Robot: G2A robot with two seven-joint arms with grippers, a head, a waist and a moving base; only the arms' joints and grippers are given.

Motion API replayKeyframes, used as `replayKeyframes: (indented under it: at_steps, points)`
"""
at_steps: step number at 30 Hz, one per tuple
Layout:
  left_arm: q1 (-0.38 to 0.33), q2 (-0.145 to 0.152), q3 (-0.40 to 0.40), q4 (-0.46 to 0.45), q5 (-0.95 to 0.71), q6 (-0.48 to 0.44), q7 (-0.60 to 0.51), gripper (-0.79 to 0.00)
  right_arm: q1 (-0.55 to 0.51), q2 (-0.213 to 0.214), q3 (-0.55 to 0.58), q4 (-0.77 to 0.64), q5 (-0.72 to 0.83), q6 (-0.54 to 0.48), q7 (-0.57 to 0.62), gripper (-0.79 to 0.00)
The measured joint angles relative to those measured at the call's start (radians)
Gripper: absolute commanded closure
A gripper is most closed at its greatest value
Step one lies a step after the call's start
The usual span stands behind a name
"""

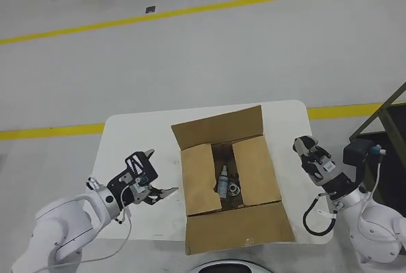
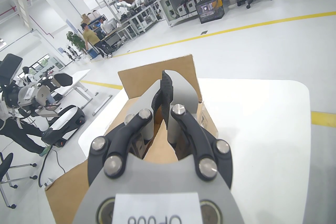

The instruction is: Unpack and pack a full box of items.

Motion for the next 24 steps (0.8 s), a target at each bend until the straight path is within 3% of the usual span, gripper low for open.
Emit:
replayKeyframes:
  at_steps: [7, 20, 24]
  points:
    - [0.128, 0.015, -0.110, -0.015, -0.035, -0.156, 0.069, -0.785, 0.000, 0.000, 0.000, 0.000, 0.000, 0.000, 0.000, 0.000]
    - [0.129, 0.015, -0.109, -0.014, -0.037, -0.154, 0.070, -0.785, 0.000, 0.000, -0.001, 0.000, 0.000, 0.000, 0.000, 0.000]
    - [0.143, 0.016, -0.111, -0.012, -0.041, -0.148, 0.115, -0.785, -0.012, -0.003, -0.001, -0.004, -0.007, 0.006, -0.011, 0.000]
